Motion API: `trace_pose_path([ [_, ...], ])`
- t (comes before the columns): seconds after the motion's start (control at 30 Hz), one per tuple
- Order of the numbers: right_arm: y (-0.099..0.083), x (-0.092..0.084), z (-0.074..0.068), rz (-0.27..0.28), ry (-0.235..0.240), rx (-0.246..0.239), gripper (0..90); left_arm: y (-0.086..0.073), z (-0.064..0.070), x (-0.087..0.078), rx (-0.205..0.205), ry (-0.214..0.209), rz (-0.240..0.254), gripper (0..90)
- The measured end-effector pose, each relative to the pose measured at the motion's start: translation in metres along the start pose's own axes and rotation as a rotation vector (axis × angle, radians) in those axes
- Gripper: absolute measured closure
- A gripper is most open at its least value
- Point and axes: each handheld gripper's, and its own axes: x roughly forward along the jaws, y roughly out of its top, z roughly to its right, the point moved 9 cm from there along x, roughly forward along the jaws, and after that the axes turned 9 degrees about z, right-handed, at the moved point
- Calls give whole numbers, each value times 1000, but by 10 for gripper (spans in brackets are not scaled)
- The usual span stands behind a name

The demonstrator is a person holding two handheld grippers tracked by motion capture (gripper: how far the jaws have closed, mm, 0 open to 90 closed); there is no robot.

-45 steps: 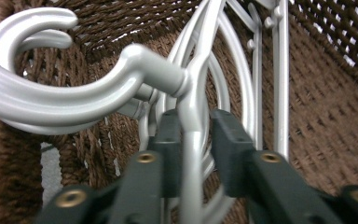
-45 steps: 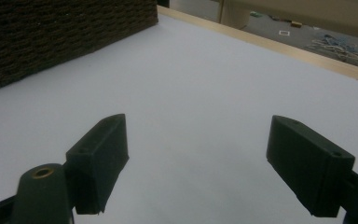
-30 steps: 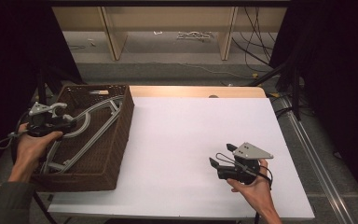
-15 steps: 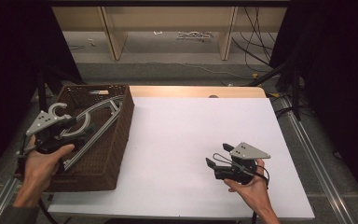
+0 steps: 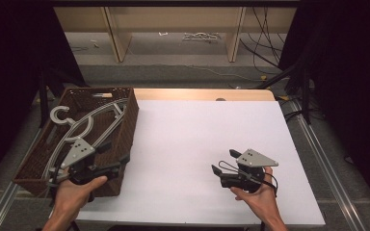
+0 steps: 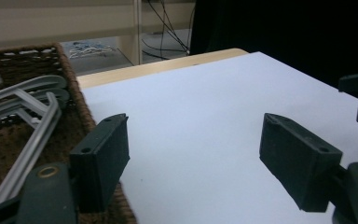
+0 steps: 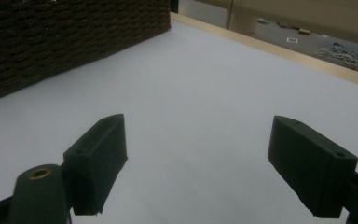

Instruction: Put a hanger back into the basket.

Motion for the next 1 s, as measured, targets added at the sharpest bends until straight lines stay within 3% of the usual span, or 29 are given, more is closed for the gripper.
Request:
trace_pose_path([
  [0.1,-1,-1,-2,-5,6,12,204,-5,8,3,-2,-20,16,236],
  [0.37,-2,-4,-5,9,1,16,200,-16,23,8,50,-65,54,215],
  [0.53,-6,-7,-8,13,-1,16,186,-28,27,7,75,-67,60,203],
  [0.67,-9,-11,-11,5,0,24,179,-36,34,5,122,-86,68,190],
  [1.0,-16,-22,-23,13,22,43,169,-51,42,1,119,-103,58,172],
])
